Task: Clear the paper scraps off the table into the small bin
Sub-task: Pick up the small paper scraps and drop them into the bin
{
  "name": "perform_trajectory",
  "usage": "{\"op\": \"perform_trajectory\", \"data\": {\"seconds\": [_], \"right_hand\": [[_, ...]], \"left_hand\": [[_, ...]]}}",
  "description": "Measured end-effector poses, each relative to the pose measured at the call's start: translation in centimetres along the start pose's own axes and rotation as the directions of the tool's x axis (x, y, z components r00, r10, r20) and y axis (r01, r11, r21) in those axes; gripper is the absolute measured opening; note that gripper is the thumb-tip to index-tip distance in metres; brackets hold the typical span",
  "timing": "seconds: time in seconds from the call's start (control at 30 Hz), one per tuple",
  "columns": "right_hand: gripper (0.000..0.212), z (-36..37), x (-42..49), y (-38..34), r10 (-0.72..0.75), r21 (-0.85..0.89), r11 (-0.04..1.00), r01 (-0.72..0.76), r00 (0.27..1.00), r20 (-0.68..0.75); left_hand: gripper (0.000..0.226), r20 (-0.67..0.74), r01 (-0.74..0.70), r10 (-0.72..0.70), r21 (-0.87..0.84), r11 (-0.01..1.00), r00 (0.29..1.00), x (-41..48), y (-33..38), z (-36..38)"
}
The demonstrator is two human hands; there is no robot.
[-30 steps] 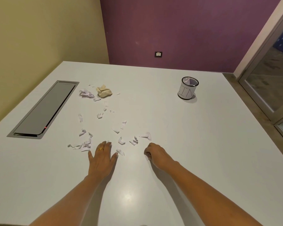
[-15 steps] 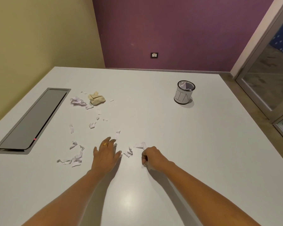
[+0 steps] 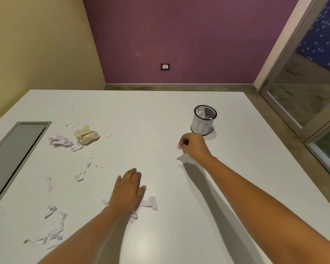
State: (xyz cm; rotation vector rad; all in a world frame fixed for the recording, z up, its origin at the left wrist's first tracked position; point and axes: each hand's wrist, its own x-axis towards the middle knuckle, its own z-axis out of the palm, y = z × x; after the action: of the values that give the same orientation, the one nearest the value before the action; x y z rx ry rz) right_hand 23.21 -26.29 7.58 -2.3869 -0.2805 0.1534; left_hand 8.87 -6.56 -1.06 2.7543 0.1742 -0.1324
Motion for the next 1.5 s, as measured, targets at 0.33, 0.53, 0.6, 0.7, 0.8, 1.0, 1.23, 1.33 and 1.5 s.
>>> {"op": "perform_trajectory", "data": {"seconds": [0.33, 0.53, 0.6, 0.7, 0.8, 1.0, 1.23, 1.33, 1.5], "right_hand": [[0.019, -7.2, 10.7, 2.7, 0.275, 0.190, 0.959, -0.212, 0.863, -0.424], [0.014, -7.1, 13.0, 4.1, 0.367, 0.252, 0.926, -0.280, 0.826, -0.428], [0.015, -6.9, 13.4, 4.1, 0.370, 0.245, 0.925, -0.289, 0.827, -0.423], [0.018, -6.8, 13.5, 3.9, 0.368, 0.246, 0.926, -0.288, 0.835, -0.409], [0.020, -6.9, 13.0, 3.9, 0.340, 0.229, 0.937, -0.265, 0.844, -0.415], [0.023, -6.9, 10.8, 4.0, 0.294, 0.200, 0.953, -0.229, 0.859, -0.418], [0.022, -6.3, 6.2, 4.0, 0.207, 0.138, 0.977, -0.162, 0.874, -0.439], [0.022, -4.4, 3.5, 3.4, 0.174, 0.158, 0.980, -0.120, 0.901, -0.398], [0.017, 1.3, -2.7, 1.0, 0.121, 0.287, 0.954, -0.090, 0.989, -0.091]], "left_hand": [[0.045, -0.053, -0.054, 0.052, -0.026, 0.998, 0.997, 4.4, 0.5, 1.3], [0.042, -0.122, -0.070, 0.061, -0.069, 0.995, 0.991, 4.5, -0.1, 1.7], [0.042, -0.129, -0.072, 0.063, -0.071, 0.995, 0.990, 4.5, -0.2, 1.7], [0.042, -0.132, -0.069, 0.058, -0.086, 0.994, 0.990, 4.4, -0.1, 1.7], [0.041, -0.125, -0.069, 0.057, -0.094, 0.993, 0.990, 4.2, 0.1, 1.5], [0.035, -0.094, -0.079, 0.071, -0.076, 0.994, 0.993, 3.4, -0.2, 0.7], [0.028, -0.203, -0.062, 0.035, -0.126, 0.990, 0.979, 0.2, -1.8, -1.6], [0.029, -0.197, -0.010, -0.024, -0.171, 0.985, 0.980, -1.5, -2.8, -2.0], [0.032, -0.222, 0.071, -0.124, -0.236, 0.969, 0.967, -4.0, -4.2, -2.1]]}}
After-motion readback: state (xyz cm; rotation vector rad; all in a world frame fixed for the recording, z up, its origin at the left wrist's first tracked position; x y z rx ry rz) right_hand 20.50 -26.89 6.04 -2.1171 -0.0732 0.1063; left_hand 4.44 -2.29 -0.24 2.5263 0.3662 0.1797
